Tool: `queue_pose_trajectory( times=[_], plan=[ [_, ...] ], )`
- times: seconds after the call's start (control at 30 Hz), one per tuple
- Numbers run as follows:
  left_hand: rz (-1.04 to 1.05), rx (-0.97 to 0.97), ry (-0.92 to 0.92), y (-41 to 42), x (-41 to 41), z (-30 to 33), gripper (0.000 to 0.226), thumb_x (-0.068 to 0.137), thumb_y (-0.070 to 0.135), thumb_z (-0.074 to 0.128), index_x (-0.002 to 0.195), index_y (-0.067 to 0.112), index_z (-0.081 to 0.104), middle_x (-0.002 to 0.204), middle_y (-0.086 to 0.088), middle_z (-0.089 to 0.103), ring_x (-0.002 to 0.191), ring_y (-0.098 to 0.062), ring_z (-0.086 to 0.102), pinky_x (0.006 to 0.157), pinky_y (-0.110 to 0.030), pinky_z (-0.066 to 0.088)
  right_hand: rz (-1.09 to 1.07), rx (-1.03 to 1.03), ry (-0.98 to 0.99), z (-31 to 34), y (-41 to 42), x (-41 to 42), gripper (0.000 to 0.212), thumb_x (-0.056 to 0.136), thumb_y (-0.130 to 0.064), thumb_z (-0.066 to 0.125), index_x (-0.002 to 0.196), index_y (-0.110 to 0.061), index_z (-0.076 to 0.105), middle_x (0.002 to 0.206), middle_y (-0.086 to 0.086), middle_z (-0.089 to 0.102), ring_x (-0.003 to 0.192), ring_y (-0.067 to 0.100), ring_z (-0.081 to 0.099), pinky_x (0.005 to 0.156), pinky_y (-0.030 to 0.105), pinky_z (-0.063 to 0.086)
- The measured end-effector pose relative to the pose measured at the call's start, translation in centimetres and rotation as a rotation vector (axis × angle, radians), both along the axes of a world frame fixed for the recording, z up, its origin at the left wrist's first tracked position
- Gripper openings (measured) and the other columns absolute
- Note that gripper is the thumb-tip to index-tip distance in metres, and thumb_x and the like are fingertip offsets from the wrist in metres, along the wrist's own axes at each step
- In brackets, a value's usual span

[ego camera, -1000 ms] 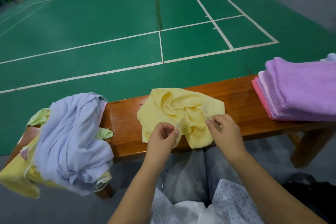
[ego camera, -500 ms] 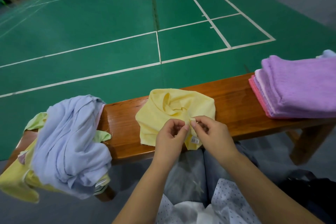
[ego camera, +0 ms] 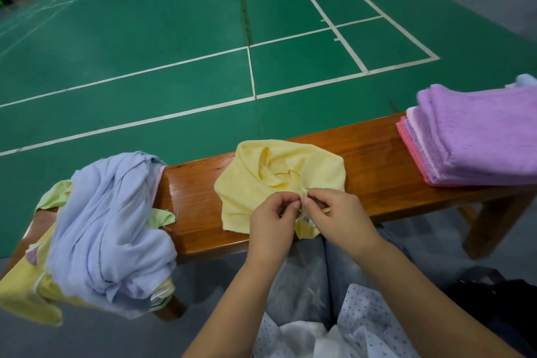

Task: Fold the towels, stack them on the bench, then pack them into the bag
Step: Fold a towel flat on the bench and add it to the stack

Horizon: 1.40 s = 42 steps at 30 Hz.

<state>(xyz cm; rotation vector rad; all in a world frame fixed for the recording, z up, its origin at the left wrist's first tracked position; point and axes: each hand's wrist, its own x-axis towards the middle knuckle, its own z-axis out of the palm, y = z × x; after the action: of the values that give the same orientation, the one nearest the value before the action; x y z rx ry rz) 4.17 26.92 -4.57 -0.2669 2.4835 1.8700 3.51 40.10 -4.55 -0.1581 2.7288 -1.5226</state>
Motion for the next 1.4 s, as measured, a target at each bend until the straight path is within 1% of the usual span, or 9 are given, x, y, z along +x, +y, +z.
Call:
queue_pose_trajectory(
  times=[0.37,0.5,0.63,0.77,0.9,1.07,1.2,1.3,1.4],
  plan=[
    [-0.275,0.078,-0.221,-2.4,-3.9,2.2,0.02,0.094,0.001,0.054,0.104,0.008,0.07,0.094,0.0,0.073,0.089,-0.011,0.069,0.074,-0.021,0.056,-0.081,-0.17,-0.103,-1.8,1.7,-0.7,0.009,0.086,-0.021,0.068,0.082,-0.013,0.069,0.076,-0.003,0.065,0.07,0.003,0.057,0.061,0.011,0.044],
    [-0.168,-0.379,-0.065,-4.4,-11.1,3.1,0.019,0.096,0.017,0.055,0.113,0.015,0.064,0.108,0.002,0.067,0.097,-0.014,0.064,0.085,-0.029,0.053,-0.142,-0.131,-0.097,-2.3,1.9,-0.8,0.006,0.086,-0.02,0.068,0.085,-0.015,0.069,0.085,-0.006,0.063,0.078,-0.001,0.057,0.065,0.008,0.043],
    [-0.425,-0.951,0.053,-4.9,-16.6,1.3,0.042,0.096,0.02,0.054,0.137,0.016,0.049,0.143,-0.004,0.047,0.129,-0.023,0.045,0.107,-0.034,0.035,-0.145,-0.185,-0.153,-2.1,1.9,-0.5,0.01,0.087,-0.015,0.066,0.093,-0.023,0.065,0.08,-0.012,0.061,0.073,-0.003,0.057,0.065,0.011,0.043],
    [-0.596,-1.09,-0.037,-4.5,-18.9,-1.6,0.052,0.099,0.028,0.048,0.148,0.021,0.033,0.156,-0.005,0.028,0.142,-0.026,0.027,0.114,-0.037,0.023,-0.133,-0.161,-0.216,-2.1,2.1,0.1,0.019,0.09,-0.016,0.063,0.104,-0.028,0.06,0.085,-0.004,0.057,0.078,0.007,0.055,0.07,0.019,0.049],
    [-0.583,-1.171,-0.113,-4.5,-18.5,-3.1,0.042,0.1,0.022,0.045,0.142,0.021,0.043,0.141,-0.009,0.046,0.124,-0.029,0.047,0.099,-0.036,0.041,-0.158,-0.11,-0.2,-2.6,2.8,0.2,0.016,0.089,-0.012,0.06,0.093,-0.027,0.057,0.083,0.0,0.058,0.072,0.01,0.055,0.06,0.018,0.047],
    [-0.265,-1.024,-0.123,-6.9,-16.4,-3.6,0.018,0.095,0.016,0.05,0.11,0.013,0.061,0.109,-0.006,0.058,0.09,-0.023,0.055,0.073,-0.032,0.047,-0.233,-0.031,-0.122,-3.2,4.0,-0.6,0.01,0.085,-0.006,0.059,0.089,-0.016,0.059,0.084,-0.004,0.056,0.072,0.013,0.054,0.06,0.023,0.044],
    [0.149,-0.592,-0.202,-9.7,-13.4,-3.6,0.014,0.099,0.023,0.045,0.105,0.01,0.049,0.085,-0.002,0.054,0.069,-0.015,0.052,0.054,-0.028,0.041,-0.268,0.003,-0.087,-3.4,4.4,-1.0,0.014,0.084,-0.005,0.06,0.093,-0.016,0.061,0.087,-0.004,0.055,0.073,0.01,0.053,0.061,0.024,0.044],
    [0.365,-0.195,-0.258,-11.9,-11.3,-3.4,0.014,0.099,0.024,0.045,0.102,0.012,0.049,0.089,-0.005,0.058,0.072,-0.019,0.063,0.065,-0.039,0.058,-0.282,0.005,-0.053,-3.4,4.2,-1.3,0.016,0.083,-0.003,0.06,0.093,-0.016,0.062,0.089,-0.002,0.057,0.077,0.013,0.054,0.066,0.028,0.045],
    [0.397,-0.205,-0.195,-14.0,-9.6,-3.4,0.01,0.095,0.026,0.049,0.092,0.016,0.052,0.089,-0.006,0.061,0.079,-0.023,0.064,0.076,-0.047,0.058,-0.278,0.008,-0.035,-3.3,3.9,-1.4,0.018,0.083,-0.002,0.06,0.095,-0.014,0.065,0.092,-0.001,0.059,0.084,0.014,0.055,0.073,0.031,0.048]
  ],
)
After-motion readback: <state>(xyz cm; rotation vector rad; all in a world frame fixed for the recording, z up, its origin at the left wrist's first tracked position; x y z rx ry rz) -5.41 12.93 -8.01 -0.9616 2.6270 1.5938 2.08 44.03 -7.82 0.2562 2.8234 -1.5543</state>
